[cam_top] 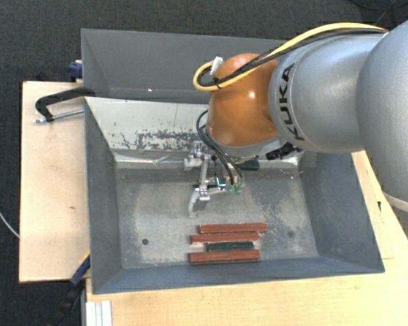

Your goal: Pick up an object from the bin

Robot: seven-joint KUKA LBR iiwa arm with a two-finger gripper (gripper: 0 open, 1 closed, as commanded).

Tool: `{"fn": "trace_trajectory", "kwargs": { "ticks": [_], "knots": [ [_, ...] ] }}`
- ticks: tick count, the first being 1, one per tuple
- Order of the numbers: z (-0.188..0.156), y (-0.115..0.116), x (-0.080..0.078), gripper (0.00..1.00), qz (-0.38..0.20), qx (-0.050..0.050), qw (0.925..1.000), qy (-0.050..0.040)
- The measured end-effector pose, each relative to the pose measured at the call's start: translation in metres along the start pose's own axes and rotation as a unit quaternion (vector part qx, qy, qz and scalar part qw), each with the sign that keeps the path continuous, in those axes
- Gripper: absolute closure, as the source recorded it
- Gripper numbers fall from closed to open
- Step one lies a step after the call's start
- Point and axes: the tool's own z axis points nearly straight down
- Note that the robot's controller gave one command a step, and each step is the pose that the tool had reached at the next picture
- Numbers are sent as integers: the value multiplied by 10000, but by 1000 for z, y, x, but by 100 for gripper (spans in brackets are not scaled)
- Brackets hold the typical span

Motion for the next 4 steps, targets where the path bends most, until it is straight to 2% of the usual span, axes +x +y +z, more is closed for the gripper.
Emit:
{"fn": "trace_trajectory", "kwargs": {
  "ticks": [1,2,3,4],
  "knots": [
    [-5,-1,-1,0,7,-4,10000,-35],
    [20,-28,34,0,-235,-7,9997,-57],
    [41,-52,33,0,234,-6,9997,-35],
    [53,-56,61,100,-1265,-17,9918,-181]
  ]
}}
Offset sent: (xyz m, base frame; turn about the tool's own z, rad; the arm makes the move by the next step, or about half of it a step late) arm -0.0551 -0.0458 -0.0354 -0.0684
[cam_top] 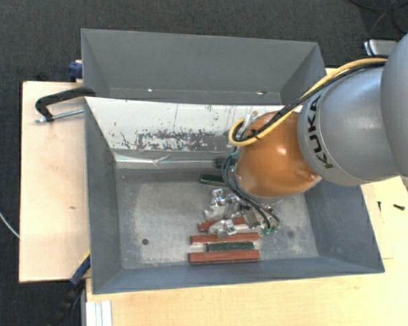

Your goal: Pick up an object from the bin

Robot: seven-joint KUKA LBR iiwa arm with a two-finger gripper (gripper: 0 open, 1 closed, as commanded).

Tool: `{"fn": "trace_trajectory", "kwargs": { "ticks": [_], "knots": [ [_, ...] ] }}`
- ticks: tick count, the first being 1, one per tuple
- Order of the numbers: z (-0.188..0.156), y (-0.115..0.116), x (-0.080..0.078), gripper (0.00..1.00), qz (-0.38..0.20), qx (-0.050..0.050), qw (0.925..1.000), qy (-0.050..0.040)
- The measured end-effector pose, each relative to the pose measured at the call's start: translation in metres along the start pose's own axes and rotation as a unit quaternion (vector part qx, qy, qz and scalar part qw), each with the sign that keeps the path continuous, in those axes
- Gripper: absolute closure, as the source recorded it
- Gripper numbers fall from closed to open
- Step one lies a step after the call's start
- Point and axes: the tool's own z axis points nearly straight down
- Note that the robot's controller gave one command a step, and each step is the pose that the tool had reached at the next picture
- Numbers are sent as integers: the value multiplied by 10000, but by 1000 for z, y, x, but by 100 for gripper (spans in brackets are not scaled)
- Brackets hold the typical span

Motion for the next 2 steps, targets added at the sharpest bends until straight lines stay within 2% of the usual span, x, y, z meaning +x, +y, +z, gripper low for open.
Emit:
{"fn": "trace_trajectory", "kwargs": {
  "ticks": [1,2],
  "knots": [
    [0,0,0,100,-1,0,10000,1],
    [-207,13,-20,100,-33,1,9999,133]
  ]
}}
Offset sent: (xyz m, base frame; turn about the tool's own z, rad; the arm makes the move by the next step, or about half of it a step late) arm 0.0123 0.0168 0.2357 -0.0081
